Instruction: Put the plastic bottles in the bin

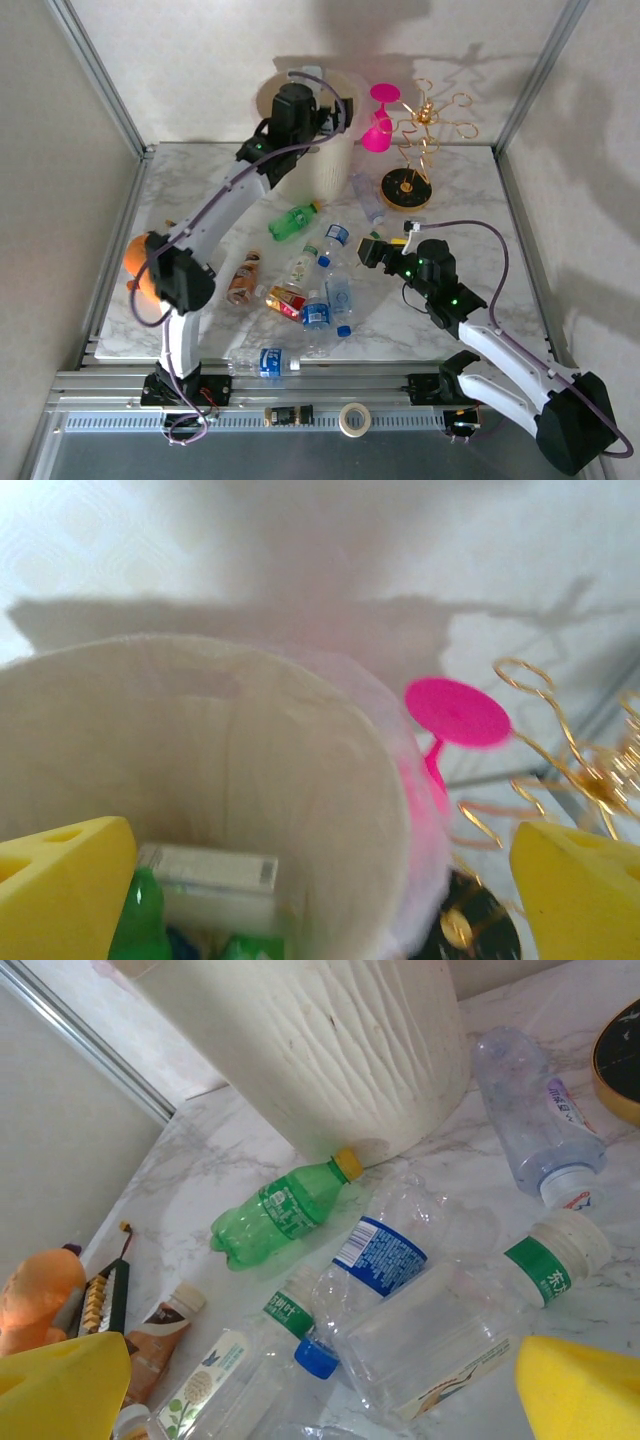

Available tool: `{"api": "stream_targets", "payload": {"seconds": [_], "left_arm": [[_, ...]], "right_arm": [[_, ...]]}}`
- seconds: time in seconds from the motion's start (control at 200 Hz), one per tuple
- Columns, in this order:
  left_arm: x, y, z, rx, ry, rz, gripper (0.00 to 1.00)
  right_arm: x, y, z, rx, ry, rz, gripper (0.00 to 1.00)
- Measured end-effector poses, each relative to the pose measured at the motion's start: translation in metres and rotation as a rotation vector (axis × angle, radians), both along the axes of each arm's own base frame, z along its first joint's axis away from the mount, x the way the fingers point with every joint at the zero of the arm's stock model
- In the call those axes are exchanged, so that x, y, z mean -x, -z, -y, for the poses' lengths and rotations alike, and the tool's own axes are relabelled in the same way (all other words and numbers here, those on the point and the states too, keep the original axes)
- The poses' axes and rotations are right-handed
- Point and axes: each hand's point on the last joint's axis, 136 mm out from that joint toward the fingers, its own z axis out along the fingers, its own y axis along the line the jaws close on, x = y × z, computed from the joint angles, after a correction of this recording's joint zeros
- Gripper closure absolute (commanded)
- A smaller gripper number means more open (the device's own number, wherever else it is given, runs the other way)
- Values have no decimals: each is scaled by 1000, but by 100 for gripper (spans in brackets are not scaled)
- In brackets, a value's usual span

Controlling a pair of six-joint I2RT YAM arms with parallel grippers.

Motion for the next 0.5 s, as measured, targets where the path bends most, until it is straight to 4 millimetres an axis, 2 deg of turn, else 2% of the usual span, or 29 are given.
{"api": "stream_targets", "payload": {"seconds": [0.12, 0.26, 0.366, 0.501], "left_arm": [[52, 2, -14, -5, 33, -28, 2], [101, 33, -47, 11, 21, -92, 0], [129, 59, -72, 46, -16, -130, 0], [152, 91, -103, 121, -90, -158, 0]], "right_arm": [[5, 5, -4, -7, -33, -17, 1], [13, 5, -19, -24, -121, -17, 1], [24, 11, -38, -14, -220, -24, 1], [47, 24, -71, 39, -367, -45, 1]]}}
